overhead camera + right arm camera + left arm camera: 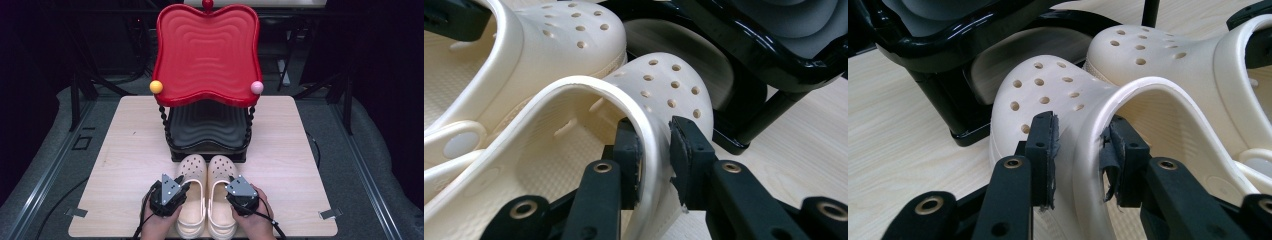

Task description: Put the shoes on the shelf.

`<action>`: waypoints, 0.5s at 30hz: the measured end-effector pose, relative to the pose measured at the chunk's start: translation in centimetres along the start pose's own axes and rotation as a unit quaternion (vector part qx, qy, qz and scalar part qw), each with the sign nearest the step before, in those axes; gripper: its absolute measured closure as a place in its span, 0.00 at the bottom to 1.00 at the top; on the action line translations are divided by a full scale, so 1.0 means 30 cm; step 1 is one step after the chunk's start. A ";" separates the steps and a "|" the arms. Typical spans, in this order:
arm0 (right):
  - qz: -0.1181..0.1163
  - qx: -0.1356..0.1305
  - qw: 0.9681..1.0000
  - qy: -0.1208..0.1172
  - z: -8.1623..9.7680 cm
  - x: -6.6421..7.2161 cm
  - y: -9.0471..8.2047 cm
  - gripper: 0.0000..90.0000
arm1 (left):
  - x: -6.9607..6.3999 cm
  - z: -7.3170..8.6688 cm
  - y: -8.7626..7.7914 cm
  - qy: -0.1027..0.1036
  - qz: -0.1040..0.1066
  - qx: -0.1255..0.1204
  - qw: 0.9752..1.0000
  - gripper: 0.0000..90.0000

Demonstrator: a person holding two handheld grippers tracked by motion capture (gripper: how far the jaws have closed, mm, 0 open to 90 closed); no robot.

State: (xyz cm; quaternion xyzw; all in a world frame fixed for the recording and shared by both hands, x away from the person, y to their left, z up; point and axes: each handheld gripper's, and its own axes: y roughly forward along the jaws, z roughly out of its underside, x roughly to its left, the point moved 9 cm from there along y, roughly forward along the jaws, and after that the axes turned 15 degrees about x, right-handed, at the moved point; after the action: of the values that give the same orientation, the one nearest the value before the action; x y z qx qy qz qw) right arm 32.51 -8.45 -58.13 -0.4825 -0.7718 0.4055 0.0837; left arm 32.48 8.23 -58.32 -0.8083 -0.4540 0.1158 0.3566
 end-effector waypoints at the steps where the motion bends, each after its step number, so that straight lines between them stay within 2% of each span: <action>1: 0.003 0.000 1.000 0.001 -0.001 0.001 -0.001 0.84 | 0.001 0.001 -0.002 0.000 -0.002 0.000 1.000 0.78; 3: 0.009 0.009 1.000 -0.004 0.002 0.003 -0.005 0.85 | 0.002 0.004 -0.005 0.005 -0.008 0.002 1.000 0.80; 4: 0.011 -0.001 1.000 -0.001 -0.003 0.004 -0.002 0.85 | 0.004 0.005 -0.007 0.010 -0.012 0.001 1.000 0.81; 11: 0.023 0.007 1.000 0.008 0.004 -0.009 -0.022 0.87 | 0.014 0.011 -0.022 0.021 -0.029 0.003 0.999 0.86; 15: 0.020 0.005 1.000 0.005 0.003 -0.004 -0.031 0.89 | 0.012 0.015 -0.033 0.026 -0.037 0.004 0.999 0.88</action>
State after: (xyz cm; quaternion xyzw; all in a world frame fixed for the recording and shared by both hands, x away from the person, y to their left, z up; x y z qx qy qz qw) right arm 31.90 -8.79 -57.49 -0.4994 -0.7596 0.4087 0.0814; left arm 31.82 9.06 -57.91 -0.7927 -0.4732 0.0829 0.3754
